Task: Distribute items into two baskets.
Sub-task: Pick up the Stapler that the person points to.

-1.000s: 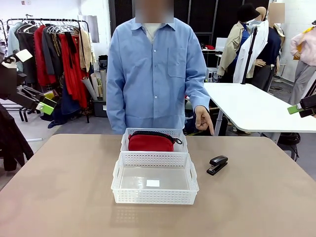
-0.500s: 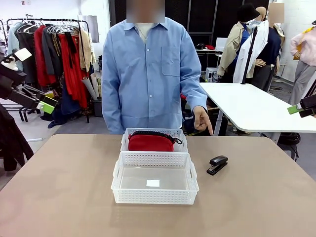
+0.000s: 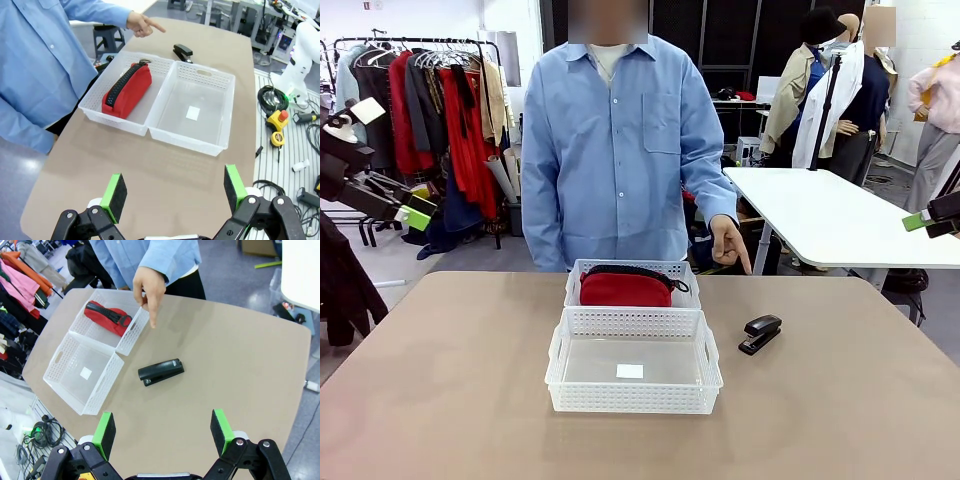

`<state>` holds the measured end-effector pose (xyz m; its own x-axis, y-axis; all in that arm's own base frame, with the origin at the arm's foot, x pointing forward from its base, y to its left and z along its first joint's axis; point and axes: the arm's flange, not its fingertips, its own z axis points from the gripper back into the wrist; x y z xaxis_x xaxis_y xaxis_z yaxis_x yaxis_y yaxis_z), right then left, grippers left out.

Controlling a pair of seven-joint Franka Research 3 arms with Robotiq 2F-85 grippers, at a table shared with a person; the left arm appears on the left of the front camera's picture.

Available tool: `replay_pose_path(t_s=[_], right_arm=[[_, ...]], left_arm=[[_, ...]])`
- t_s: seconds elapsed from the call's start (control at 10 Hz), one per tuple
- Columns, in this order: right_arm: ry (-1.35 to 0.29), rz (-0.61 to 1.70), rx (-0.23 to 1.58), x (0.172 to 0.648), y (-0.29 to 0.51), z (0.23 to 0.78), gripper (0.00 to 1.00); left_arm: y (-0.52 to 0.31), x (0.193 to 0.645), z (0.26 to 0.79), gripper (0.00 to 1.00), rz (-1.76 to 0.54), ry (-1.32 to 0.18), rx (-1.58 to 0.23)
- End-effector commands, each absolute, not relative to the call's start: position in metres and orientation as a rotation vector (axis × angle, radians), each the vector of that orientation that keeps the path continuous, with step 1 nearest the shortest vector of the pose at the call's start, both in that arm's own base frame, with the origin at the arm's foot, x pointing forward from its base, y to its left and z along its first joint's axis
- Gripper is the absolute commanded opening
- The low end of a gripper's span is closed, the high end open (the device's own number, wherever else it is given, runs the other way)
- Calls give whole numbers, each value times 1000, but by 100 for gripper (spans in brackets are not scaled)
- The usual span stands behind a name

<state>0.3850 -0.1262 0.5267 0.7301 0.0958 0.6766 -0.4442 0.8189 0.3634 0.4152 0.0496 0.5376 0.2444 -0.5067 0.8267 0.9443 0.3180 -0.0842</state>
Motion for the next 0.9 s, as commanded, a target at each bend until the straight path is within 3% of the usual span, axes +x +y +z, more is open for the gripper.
replay_pose_path(t_s=[0.0,0.2,0.8], right_arm=[[-708,316,552,386,-126,527,100],[-695,314,540,385,-126,527,100],[-501,528,542,453,-84,517,100]], left_arm=[[50,415,538,100,-1097,-787,-675],[50,415,538,100,-1097,-787,-675],[50,415,538,100,-1097,-787,-675]])
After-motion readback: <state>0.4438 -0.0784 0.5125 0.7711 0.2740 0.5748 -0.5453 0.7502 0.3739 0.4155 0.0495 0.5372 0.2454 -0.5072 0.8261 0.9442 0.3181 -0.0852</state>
